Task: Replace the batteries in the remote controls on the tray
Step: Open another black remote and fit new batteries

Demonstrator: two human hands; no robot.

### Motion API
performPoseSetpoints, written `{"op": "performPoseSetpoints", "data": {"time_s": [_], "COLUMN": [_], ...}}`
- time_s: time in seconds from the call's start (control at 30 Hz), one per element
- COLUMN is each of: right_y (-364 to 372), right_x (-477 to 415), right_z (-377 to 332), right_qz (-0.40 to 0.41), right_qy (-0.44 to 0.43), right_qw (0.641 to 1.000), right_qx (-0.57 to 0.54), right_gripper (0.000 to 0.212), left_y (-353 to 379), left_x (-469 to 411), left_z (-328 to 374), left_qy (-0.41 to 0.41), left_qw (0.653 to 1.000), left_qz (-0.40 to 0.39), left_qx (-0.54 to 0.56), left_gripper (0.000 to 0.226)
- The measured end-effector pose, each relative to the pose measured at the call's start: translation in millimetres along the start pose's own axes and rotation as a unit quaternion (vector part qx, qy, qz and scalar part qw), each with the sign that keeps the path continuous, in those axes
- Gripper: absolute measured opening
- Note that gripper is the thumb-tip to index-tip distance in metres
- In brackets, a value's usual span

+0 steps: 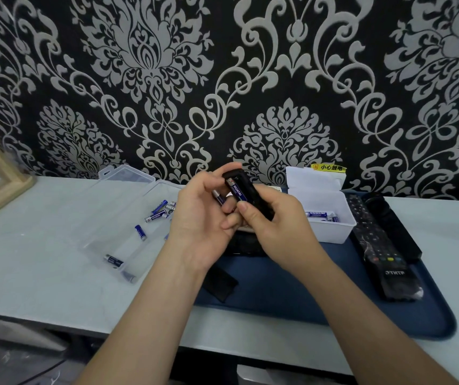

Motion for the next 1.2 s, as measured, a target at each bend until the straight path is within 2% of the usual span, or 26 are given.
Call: {"op": "performPoseSetpoints", "data": {"time_s": [0.23, 0.43, 0.7, 0.93, 1.2], "right_y": [-3.5, -5.7, -4.4, 3.0, 8.4], "right_x": [0.2, 1.4, 4.5, 8.2, 4.0], "right_z": [0.6, 2.5, 2.3, 7.8, 6.9], "right_qz": [0.003, 0.007, 0.029, 0.021, 0.056], "right_qy": [-0.014, -0.022, -0.028, -0.004, 0.032], "right_qw": [0.999, 1.0, 0.999, 0.997, 0.996], "right_qx": [-0.032, -0.012, 0.024, 0.07, 0.065], "right_gripper": [0.016, 0.016, 0.016, 0.018, 0.02], "left_y": [3.6, 7.2, 9.7, 7.6, 5.7], "left_x": [-1.4, -6.0, -7.7, -8.5, -7.6], "left_z": [-1.2, -5.6, -9.7, -10.8, -10.0], "left_qy": [0.018, 0.009, 0.0, 0.002, 0.038], "left_qw": [0.999, 0.999, 1.0, 0.997, 0.995], "left_qz": [-0.047, -0.037, 0.012, 0.076, 0.08], "left_qx": [-0.002, 0.018, -0.004, 0.033, 0.038], "left_gripper": [0.032, 0.037, 0.03, 0.025, 0.051]}}
Point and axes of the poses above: each hand's wrist, its own x-axis away from the middle knuckle, its own y-axis out of the palm, z = x × y, the point moved 2 cm from there along -x, towards the middle knuckle, and after that the axes turned 8 degrees about -y, right-handed, at the moved point
